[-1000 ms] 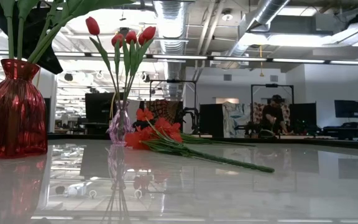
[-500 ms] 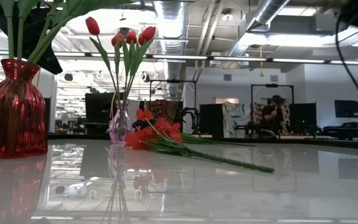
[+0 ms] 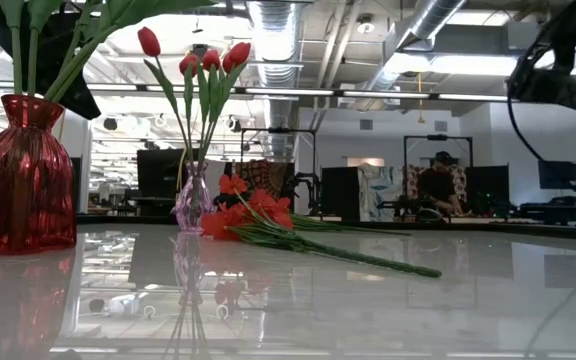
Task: Sort flowers into vase by color
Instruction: Put the red flowers into the transparent vase
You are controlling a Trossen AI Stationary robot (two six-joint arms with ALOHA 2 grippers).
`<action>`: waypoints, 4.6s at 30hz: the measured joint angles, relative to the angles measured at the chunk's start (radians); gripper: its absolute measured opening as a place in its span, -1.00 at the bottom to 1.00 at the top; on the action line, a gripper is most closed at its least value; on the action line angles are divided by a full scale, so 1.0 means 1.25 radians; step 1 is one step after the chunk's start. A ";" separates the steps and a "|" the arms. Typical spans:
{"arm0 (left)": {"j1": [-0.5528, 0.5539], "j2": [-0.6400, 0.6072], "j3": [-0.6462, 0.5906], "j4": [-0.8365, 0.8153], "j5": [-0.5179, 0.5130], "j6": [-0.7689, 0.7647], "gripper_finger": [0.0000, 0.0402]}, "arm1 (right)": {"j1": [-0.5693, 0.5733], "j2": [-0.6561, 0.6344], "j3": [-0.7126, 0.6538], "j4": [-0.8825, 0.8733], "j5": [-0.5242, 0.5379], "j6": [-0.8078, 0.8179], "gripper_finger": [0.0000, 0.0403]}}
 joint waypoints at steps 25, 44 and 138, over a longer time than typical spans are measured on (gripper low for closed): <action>0.000 0.000 0.000 0.000 0.006 0.007 -0.39 | -0.032 0.021 0.288 -0.117 0.568 -0.656 0.11; 0.000 0.000 0.000 0.001 0.016 0.007 -0.39 | -0.074 0.302 0.320 1.226 0.220 -2.267 0.11; 0.000 0.011 -0.016 0.054 0.124 0.112 -0.39 | -1.825 1.113 0.434 0.342 -0.655 -1.119 0.11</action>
